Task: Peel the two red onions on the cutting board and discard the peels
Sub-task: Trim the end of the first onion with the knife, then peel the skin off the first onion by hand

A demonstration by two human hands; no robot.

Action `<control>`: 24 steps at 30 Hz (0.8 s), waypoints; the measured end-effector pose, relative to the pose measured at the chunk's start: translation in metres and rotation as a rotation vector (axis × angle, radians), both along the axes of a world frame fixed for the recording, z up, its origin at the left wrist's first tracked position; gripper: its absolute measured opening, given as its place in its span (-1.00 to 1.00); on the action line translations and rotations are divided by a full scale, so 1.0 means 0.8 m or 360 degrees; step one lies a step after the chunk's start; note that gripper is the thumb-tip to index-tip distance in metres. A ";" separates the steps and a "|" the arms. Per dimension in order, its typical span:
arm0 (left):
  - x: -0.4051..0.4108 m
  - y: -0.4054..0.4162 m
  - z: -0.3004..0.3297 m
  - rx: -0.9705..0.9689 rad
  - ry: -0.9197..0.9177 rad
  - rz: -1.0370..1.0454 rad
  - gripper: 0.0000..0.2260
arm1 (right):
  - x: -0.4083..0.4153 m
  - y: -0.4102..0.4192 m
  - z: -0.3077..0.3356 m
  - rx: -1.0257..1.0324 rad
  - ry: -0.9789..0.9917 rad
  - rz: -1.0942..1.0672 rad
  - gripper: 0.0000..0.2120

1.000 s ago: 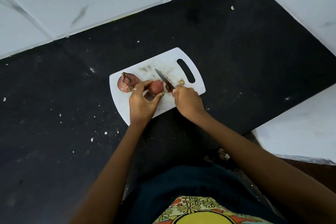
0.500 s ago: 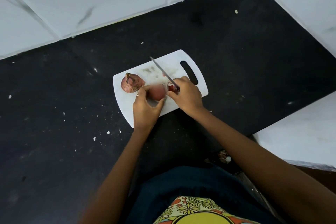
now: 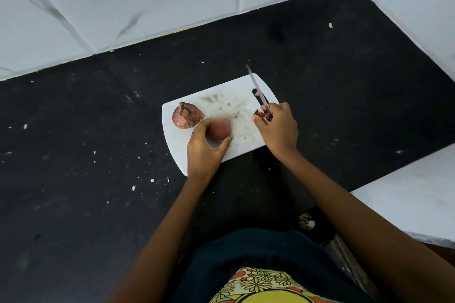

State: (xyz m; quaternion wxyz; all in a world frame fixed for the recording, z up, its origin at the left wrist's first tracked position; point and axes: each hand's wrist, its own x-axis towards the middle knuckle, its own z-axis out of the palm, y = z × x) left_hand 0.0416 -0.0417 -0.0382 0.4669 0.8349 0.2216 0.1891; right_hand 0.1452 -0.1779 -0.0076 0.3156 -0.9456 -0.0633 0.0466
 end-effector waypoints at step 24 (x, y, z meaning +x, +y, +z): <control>-0.009 -0.003 -0.012 0.0296 0.0149 0.0138 -0.50 | 0.004 0.013 -0.007 -0.0293 -0.0275 0.0304 -0.70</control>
